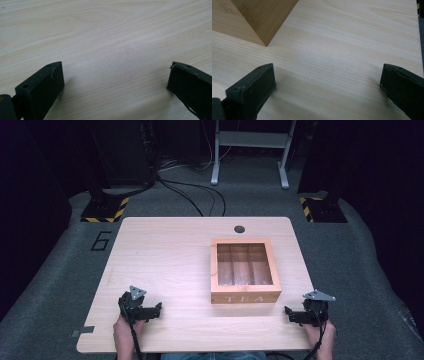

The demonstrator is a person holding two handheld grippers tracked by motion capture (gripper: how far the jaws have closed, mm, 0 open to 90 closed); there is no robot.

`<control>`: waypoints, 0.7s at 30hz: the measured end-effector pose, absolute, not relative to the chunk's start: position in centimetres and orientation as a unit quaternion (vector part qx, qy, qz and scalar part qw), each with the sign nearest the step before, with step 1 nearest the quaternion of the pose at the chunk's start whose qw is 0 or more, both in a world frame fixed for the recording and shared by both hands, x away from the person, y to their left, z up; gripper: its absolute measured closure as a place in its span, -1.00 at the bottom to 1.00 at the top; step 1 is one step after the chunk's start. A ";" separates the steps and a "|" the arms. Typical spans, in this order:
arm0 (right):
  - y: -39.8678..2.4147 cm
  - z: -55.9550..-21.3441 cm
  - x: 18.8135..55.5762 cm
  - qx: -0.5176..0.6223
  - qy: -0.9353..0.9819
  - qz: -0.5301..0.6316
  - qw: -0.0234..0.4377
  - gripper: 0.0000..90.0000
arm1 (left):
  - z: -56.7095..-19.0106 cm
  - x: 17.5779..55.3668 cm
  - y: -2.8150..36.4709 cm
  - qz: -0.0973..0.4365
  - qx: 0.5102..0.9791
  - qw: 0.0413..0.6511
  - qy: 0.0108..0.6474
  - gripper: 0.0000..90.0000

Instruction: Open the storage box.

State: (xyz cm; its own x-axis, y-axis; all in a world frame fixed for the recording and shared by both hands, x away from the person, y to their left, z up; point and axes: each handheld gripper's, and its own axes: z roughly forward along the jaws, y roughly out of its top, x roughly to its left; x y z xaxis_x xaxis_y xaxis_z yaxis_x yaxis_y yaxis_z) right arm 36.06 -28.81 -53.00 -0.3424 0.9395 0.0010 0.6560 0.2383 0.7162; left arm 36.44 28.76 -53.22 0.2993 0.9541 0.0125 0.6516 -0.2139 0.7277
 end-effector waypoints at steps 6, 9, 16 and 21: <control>-28.8 -53.0 36.1 0.526 0.756 0.319 0.224 -1.00 | -53.2 36.5 28.8 0.235 0.742 0.316 0.542 -0.99; -28.8 -53.0 36.1 0.527 0.756 0.319 0.223 -1.00 | -53.2 36.5 28.8 0.237 0.741 0.317 0.543 -0.99; -28.8 -53.0 36.1 0.529 0.754 0.320 0.223 -1.00 | -53.2 36.5 28.8 0.236 0.741 0.317 0.543 -0.99; -28.8 -53.0 36.1 0.527 0.755 0.320 0.223 -1.00 | -53.2 36.4 28.8 0.237 0.740 0.316 0.544 -0.99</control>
